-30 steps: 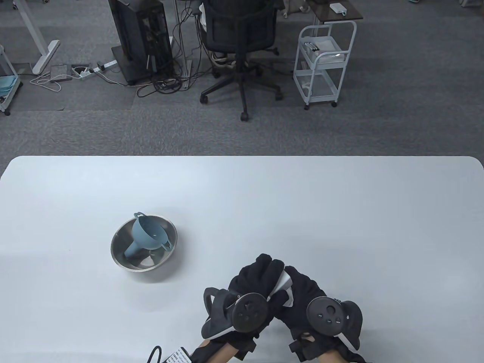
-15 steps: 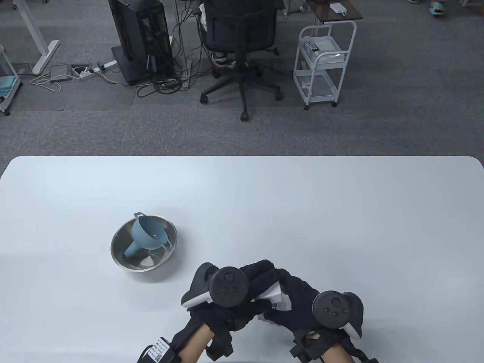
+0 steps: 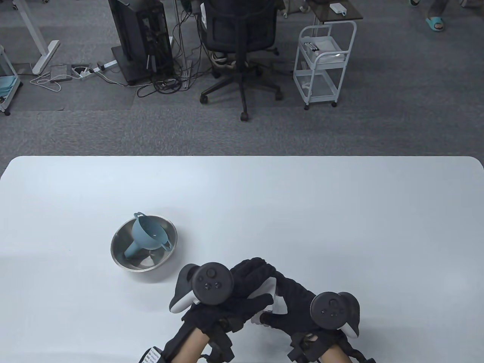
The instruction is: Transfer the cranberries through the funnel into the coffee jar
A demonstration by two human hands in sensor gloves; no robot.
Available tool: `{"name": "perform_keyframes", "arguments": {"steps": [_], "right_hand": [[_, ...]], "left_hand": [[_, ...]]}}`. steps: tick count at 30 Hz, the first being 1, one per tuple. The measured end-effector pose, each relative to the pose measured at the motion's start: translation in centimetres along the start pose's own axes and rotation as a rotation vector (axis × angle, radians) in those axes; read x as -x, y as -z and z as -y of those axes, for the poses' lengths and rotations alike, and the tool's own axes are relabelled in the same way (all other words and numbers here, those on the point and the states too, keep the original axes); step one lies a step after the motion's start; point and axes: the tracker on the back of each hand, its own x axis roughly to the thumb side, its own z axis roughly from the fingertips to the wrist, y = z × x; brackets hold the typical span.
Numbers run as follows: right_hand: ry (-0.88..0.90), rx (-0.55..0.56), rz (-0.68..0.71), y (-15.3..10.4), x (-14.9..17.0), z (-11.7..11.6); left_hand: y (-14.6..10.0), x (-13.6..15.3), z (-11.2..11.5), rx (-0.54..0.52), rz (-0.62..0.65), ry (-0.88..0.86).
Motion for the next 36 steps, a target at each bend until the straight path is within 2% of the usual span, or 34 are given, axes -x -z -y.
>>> {"name": "perform_keyframes", "arguments": {"steps": [3, 7, 9, 11, 14, 17, 20, 25, 28, 31, 33, 36], "right_hand": [[0.006, 0.015, -0.020, 0.0, 0.3, 0.2], [-0.004, 0.031, -0.031, -0.1, 0.4, 0.3], [-0.015, 0.036, -0.030, -0.1, 0.3, 0.3], [-0.035, 0.045, -0.029, -0.1, 0.2, 0.3], [-0.035, 0.046, -0.023, -0.1, 0.1, 0.3], [-0.033, 0.044, -0.023, -0.1, 0.2, 0.2], [-0.021, 0.037, -0.020, -0.1, 0.7, 0.1], [0.054, -0.013, 0.014, 0.1, 0.8, -0.1], [0.060, -0.037, 0.038, 0.1, 0.4, -0.3], [0.061, -0.054, 0.051, 0.1, 0.2, -0.5], [0.051, -0.052, 0.048, 0.0, 0.2, -0.5], [0.047, -0.035, 0.045, 0.0, 0.0, -0.3]], "left_hand": [[-0.5, -1.8, 0.1, -0.111, -0.141, 0.174], [0.3, -3.9, 1.1, -0.063, -0.253, 0.353], [0.9, -4.7, 1.7, -0.036, -0.349, 0.427], [1.5, -5.2, 2.3, 0.000, -0.459, 0.511], [2.3, -5.4, 3.2, 0.028, -0.536, 0.588], [2.7, -5.1, 3.7, 0.021, -0.516, 0.592], [2.8, -4.5, 3.7, 0.105, -0.422, 0.541], [2.3, -2.7, 2.5, 0.274, -0.212, 0.321], [1.8, -2.0, 1.9, 0.320, -0.179, 0.243], [1.5, -1.6, 1.8, 0.366, -0.172, 0.249], [1.4, -1.6, 1.7, 0.347, -0.168, 0.275], [0.9, -2.1, 1.1, 0.198, -0.152, 0.304]]}}
